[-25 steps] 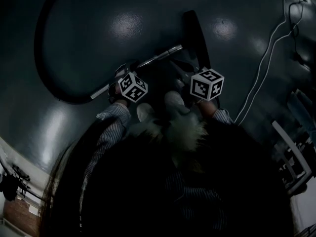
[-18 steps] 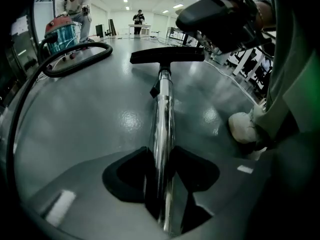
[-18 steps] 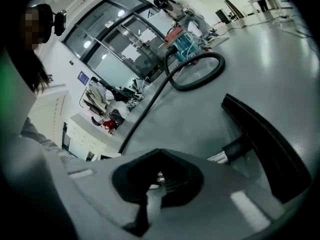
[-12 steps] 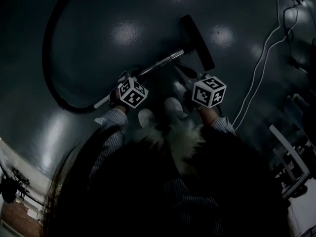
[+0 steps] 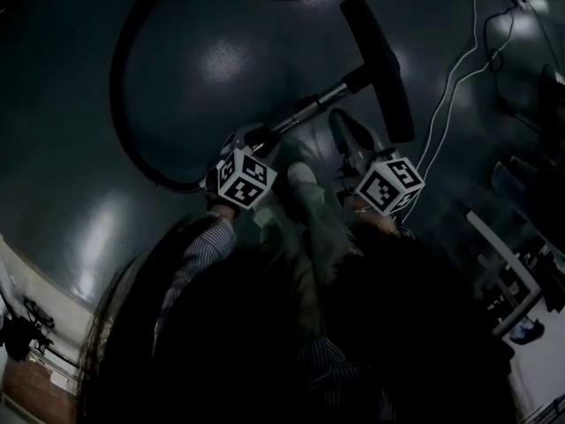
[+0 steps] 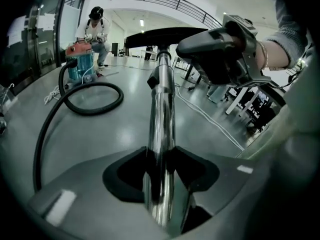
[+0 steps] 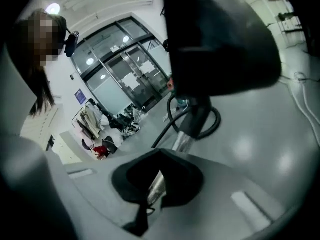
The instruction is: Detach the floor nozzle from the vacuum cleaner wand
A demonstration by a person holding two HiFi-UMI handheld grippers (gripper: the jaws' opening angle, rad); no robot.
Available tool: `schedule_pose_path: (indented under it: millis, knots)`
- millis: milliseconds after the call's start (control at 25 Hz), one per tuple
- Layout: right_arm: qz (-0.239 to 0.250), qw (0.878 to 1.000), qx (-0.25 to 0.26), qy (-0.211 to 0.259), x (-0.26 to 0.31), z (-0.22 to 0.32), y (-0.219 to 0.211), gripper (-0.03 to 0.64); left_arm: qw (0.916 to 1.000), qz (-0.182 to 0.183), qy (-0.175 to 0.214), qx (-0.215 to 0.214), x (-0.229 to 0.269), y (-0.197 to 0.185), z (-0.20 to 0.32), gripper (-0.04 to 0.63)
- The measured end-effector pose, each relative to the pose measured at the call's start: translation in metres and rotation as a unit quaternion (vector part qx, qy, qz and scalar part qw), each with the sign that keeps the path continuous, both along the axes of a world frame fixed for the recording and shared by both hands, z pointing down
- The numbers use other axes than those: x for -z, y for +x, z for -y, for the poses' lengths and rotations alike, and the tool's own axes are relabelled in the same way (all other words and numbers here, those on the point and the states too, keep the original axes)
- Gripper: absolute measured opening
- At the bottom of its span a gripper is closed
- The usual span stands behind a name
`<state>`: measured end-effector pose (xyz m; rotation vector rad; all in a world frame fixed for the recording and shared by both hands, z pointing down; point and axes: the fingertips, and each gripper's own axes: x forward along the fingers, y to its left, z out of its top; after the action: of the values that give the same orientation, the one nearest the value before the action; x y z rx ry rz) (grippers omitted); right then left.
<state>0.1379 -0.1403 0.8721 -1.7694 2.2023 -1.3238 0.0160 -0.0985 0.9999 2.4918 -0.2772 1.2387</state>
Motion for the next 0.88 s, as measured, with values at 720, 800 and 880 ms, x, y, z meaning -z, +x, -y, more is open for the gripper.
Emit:
schedule_pose_path:
  millis: [720,800,880]
  knots:
    - [0.130,0.958,0.099,0.236,0.409,0.051,-0.073,0.186,0.9855,-0.134,0.016,0.103,0.371,-0.022,0.022,0.183]
    - [0.136,0.948,0.130,0.259,0.459,0.044,-0.090,0.187,0.9818,-0.151,0.019,0.113,0.410,-0.030,0.014,0.184]
    - [0.142,0.934,0.160,0.285,0.509,0.041,-0.103,0.187,0.9778,-0.166,0.028,0.124,0.447,-0.034,0.016,0.184]
